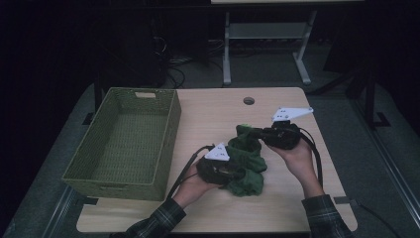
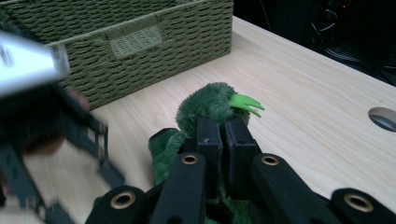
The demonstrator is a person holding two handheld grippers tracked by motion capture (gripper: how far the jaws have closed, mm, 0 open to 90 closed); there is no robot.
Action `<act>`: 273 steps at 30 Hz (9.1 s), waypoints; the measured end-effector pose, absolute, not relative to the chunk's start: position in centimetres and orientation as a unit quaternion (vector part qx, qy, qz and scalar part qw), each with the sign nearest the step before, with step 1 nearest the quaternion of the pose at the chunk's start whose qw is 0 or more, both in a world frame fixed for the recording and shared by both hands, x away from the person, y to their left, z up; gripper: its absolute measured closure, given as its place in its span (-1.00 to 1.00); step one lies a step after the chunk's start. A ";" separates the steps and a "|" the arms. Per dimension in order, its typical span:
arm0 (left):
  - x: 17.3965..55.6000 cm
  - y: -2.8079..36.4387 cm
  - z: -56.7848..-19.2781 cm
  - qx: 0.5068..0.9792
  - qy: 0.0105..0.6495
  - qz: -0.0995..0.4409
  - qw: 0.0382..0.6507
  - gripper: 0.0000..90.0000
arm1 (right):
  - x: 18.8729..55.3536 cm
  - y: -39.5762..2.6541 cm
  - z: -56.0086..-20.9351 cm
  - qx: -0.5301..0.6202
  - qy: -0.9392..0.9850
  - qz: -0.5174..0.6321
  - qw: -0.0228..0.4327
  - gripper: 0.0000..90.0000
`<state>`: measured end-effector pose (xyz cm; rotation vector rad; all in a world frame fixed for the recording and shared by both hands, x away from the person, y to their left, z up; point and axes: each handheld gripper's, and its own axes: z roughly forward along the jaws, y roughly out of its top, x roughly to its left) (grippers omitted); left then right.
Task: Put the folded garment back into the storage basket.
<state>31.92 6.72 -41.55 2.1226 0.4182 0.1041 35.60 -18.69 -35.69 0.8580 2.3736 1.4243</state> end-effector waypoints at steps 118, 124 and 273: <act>29.8 9.3 -44.6 0.902 0.121 0.102 0.403 0.94 | 27.7 -24.3 -45.7 0.345 0.842 0.404 0.095 0.98; 29.6 9.3 -44.4 0.900 0.114 0.105 0.407 0.94 | 28.3 -24.5 -43.4 0.344 0.812 0.462 0.094 0.63; 31.0 1.9 -44.8 0.965 0.068 -0.012 0.253 -0.70 | 29.1 -26.4 -48.2 0.440 0.804 0.358 0.178 -0.56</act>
